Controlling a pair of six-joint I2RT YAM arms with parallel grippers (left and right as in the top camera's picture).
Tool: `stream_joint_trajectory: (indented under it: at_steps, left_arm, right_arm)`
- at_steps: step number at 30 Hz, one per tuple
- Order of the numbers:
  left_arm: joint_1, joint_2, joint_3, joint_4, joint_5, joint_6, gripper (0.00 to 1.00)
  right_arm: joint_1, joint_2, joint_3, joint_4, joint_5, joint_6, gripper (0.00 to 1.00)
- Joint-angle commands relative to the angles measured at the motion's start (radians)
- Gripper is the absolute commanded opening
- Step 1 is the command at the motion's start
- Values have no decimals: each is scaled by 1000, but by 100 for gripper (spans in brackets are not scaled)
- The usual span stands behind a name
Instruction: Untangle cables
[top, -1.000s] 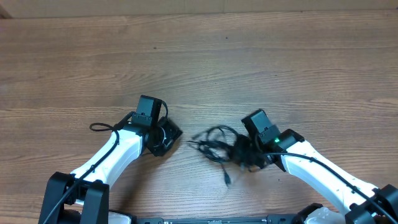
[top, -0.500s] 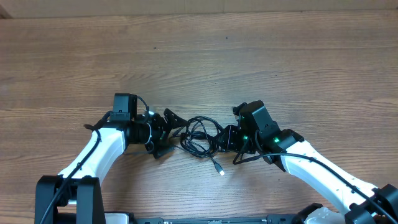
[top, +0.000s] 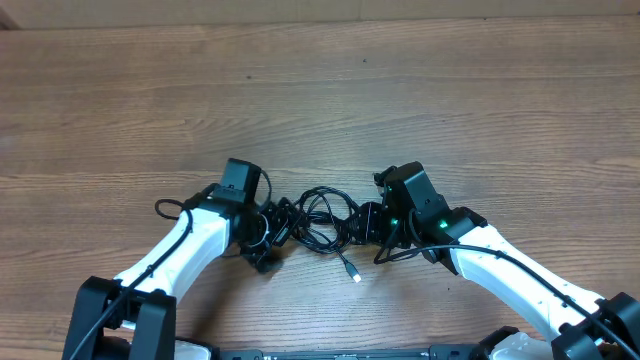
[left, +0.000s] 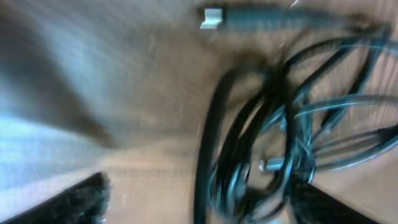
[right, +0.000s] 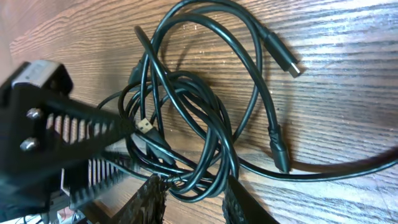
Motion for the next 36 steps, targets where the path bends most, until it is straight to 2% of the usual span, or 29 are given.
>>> stream_joint_trajectory:
  at_steps: [1,3,4,6,8,9,13,16,18,19,23,27,30,36]
  left_arm:
    - [-46,-9,4,48,-154,-149,76]
    - [-70,-9,4,81,-157,-159,76]
    - [-91,-9,4,102,-154,-168,84]
    - [-111,-9,4,106,-143,-181,93]
    - [-129,-9,4,105,-113,-186,96]
    - [-136,-9,4,102,-100,-186,94]
    - [-149,-9,4,91,-101,-186,52]
    - [-148,-9,4,86,-101,-185,17]
    - [-148,-9,4,87,-110,-185,4]
    - [-147,-9,4,87,-110,-178,4]
    - [-146,-9,4,72,-42,-177,4]
    - [-140,-10,4,73,30,-169,4]
    - [-105,-10,4,77,90,-97,4]
    - [14,-10,4,76,317,102,4]
  right_arm:
    - [-5,4,1,-10,10,-4,29]
    - [-5,4,1,-20,11,-4,29]
    - [-5,4,1,-24,16,-4,29]
    - [-5,4,1,-30,26,-4,30]
    - [-5,4,1,-35,29,-4,30]
    - [-5,4,1,-39,29,-4,30]
    - [-5,4,1,-49,29,-4,30]
    - [-5,4,1,-55,28,-3,30]
    - [-5,4,1,-66,28,0,30]
    - [-5,4,1,-88,26,3,31]
    - [-5,4,1,-156,-11,4,44]
    - [-5,4,1,-229,-10,40,52]
    - [-5,4,1,-277,-10,89,62]
    - [-5,4,1,-328,-14,165,72]
